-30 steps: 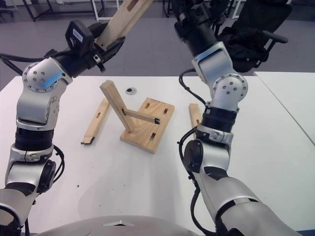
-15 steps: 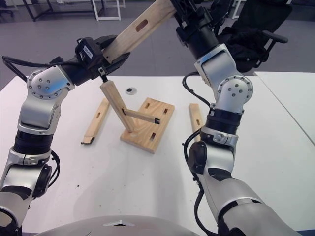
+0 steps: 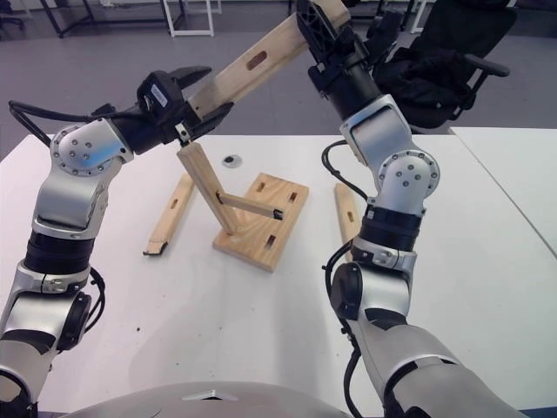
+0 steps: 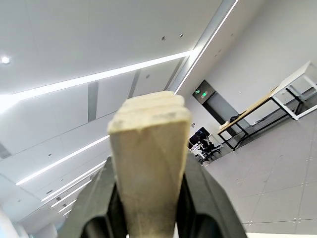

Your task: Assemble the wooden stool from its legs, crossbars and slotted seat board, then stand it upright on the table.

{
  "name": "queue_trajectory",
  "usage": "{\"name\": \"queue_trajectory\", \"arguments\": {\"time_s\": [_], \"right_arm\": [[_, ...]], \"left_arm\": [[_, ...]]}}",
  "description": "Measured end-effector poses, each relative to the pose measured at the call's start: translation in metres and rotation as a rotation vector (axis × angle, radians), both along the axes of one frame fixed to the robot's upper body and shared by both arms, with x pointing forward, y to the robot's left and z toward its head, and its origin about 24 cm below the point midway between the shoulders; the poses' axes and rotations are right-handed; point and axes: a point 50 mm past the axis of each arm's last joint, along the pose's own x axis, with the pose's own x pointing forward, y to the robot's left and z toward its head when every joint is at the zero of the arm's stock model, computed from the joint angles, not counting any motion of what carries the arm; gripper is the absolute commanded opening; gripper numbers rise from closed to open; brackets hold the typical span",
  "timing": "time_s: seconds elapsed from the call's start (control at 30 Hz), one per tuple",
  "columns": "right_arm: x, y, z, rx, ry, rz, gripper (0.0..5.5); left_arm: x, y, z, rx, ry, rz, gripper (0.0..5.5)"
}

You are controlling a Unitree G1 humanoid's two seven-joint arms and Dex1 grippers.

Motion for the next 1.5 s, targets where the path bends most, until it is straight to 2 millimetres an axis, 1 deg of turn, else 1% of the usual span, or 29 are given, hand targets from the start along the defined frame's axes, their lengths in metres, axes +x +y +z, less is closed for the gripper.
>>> {"name": "queue_trajectory", "arguments": {"time_s": [0.03,0.07,0.13,0.17,0.2,0.23,0.27,0.3,0.33,0.37,0.4,0.47,0.5,0.53,0.6,0.67,0.73,0.8,0.9,0.97,1.03,1.07,1.13,1.2,1.33,1.43,1.5], "right_arm": [[0.002,-0.006,-0.008,-0.021,0.037,-0.067,1.01],[0.005,-0.015,-0.023,-0.058,0.094,-0.150,1.01],[0.002,-0.035,-0.059,-0.101,0.215,-0.282,1.01],[-0.003,-0.043,-0.071,-0.111,0.255,-0.332,1.01],[-0.009,-0.051,-0.083,-0.113,0.296,-0.379,1.01],[-0.013,-0.056,-0.089,-0.104,0.317,-0.408,1.01],[-0.017,-0.062,-0.094,-0.094,0.341,-0.439,1.01],[-0.023,-0.068,-0.099,-0.092,0.369,-0.475,1.01],[-0.025,-0.071,-0.103,-0.098,0.390,-0.495,1.01],[-0.030,-0.074,-0.108,-0.119,0.415,-0.508,1.01],[-0.035,-0.076,-0.117,-0.149,0.453,-0.509,1.01],[-0.043,-0.078,-0.125,-0.168,0.486,-0.511,1.01],[-0.046,-0.078,-0.126,-0.156,0.489,-0.500,1.01],[-0.049,-0.077,-0.126,-0.140,0.484,-0.493,1.01],[-0.054,-0.074,-0.128,-0.164,0.483,-0.471,1.01],[-0.061,-0.070,-0.135,-0.179,0.525,-0.421,1.01],[-0.068,-0.072,-0.135,-0.123,0.555,-0.378,1.01],[-0.074,-0.077,-0.135,-0.142,0.584,-0.385,1.01],[-0.079,-0.078,-0.140,-0.206,0.659,-0.378,1.01],[-0.082,-0.076,-0.133,-0.267,0.667,-0.367,1.01],[-0.082,-0.075,-0.131,-0.278,0.695,-0.363,1.01],[-0.081,-0.074,-0.129,-0.289,0.702,-0.362,1.01],[-0.080,-0.071,-0.126,-0.324,0.704,-0.372,1.01],[-0.081,-0.068,-0.119,-0.373,0.689,-0.400,1.01],[-0.078,-0.062,-0.114,-0.387,0.680,-0.447,1.01],[-0.076,-0.063,-0.111,-0.419,0.654,-0.461,1.01],[-0.077,-0.067,-0.105,-0.453,0.641,-0.499,1.01]], "left_arm": [[0.002,0.006,0.006,-0.075,0.007,0.032,3.79],[0.001,0.014,0.016,-0.163,0.004,0.061,3.90],[-0.007,0.030,0.034,-0.316,-0.037,0.108,4.32],[-0.011,0.039,0.036,-0.359,-0.053,0.152,4.47],[-0.014,0.052,0.028,-0.430,-0.019,0.207,4.50],[-0.015,0.063,0.014,-0.483,0.046,0.254,4.50],[-0.017,0.073,-0.007,-0.512,0.129,0.307,4.50],[-0.021,0.081,-0.036,-0.496,0.219,0.361,4.50],[-0.023,0.084,-0.053,-0.463,0.265,0.395,4.50],[-0.026,0.084,-0.068,-0.434,0.313,0.413,4.50],[-0.029,0.086,-0.089,-0.436,0.389,0.427,4.50],[-0.029,0.088,-0.109,-0.441,0.453,0.440,4.50],[-0.027,0.087,-0.120,-0.409,0.469,0.451,4.50],[-0.025,0.085,-0.136,-0.353,0.498,0.457,4.50],[-0.021,0.078,-0.172,-0.236,0.580,0.448,4.50],[-0.019,0.073,-0.195,-0.172,0.631,0.428,4.50],[-0.018,0.067,-0.210,-0.090,0.635,0.404,4.50],[-0.020,0.065,-0.221,-0.043,0.630,0.392,4.50],[-0.019,0.064,-0.224,-0.025,0.607,0.373,4.50],[-0.016,0.058,-0.225,0.009,0.595,0.351,4.50],[-0.014,0.051,-0.225,0.034,0.592,0.322,4.50],[-0.013,0.045,-0.226,0.074,0.584,0.296,4.50],[-0.016,0.033,-0.228,0.110,0.596,0.240,4.50],[-0.021,0.026,-0.226,0.177,0.600,0.189,4.50],[-0.025,0.021,-0.222,0.240,0.606,0.157,4.50],[-0.029,0.016,-0.219,0.258,0.625,0.139,4.50],[-0.038,0.006,-0.219,0.255,0.649,0.107,4.50]]}}
